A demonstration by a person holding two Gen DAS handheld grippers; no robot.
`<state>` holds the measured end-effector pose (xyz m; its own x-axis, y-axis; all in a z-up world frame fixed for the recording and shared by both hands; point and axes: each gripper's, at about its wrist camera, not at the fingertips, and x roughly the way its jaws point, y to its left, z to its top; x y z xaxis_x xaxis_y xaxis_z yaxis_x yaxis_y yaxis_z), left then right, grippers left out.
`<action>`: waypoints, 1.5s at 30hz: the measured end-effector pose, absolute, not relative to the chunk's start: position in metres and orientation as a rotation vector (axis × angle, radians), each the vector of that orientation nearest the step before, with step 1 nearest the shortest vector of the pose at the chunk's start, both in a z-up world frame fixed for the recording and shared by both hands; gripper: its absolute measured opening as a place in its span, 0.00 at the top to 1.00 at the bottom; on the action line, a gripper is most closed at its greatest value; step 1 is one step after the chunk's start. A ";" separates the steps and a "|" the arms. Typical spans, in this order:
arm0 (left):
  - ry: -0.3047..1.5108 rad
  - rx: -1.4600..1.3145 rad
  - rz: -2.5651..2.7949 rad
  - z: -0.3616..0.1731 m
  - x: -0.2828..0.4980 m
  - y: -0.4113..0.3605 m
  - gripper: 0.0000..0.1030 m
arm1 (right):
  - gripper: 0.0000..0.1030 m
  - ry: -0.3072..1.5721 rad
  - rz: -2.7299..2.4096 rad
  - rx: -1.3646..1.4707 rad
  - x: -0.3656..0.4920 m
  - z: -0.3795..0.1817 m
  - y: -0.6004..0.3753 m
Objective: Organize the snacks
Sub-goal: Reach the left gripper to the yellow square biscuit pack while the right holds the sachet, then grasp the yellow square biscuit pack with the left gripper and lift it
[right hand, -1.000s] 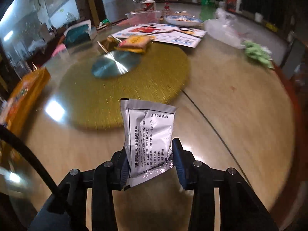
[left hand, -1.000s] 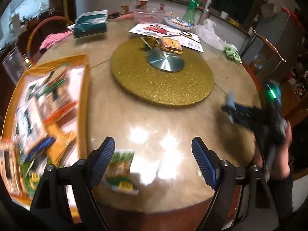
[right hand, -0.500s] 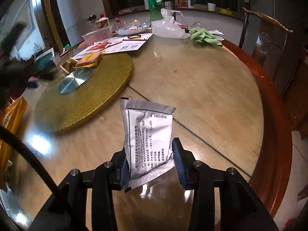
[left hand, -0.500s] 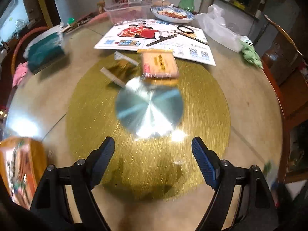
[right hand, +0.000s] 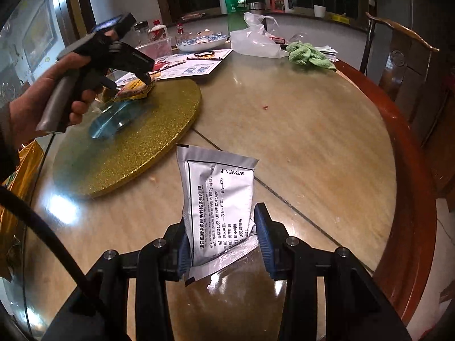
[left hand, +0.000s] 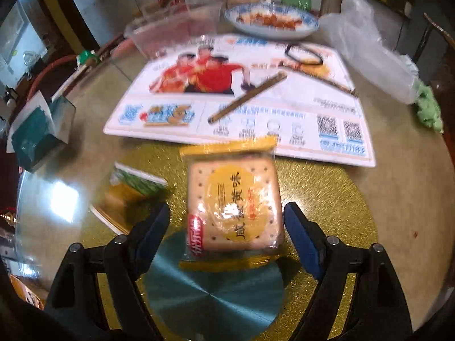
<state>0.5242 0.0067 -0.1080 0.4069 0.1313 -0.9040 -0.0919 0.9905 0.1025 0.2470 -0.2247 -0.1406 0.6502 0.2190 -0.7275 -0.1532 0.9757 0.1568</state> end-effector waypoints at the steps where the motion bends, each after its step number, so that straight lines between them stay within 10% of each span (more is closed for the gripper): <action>1: 1.148 0.008 0.146 -0.110 0.525 0.010 0.30 | 0.60 0.837 0.211 0.081 0.247 -0.140 -0.224; 22: 1.252 0.088 -0.086 -0.118 0.196 -0.029 0.33 | 0.60 0.841 0.173 0.007 0.248 -0.140 -0.215; 45: 1.091 -0.103 -0.115 -0.112 0.179 -0.005 0.31 | 0.61 0.843 0.149 0.001 0.245 -0.139 -0.198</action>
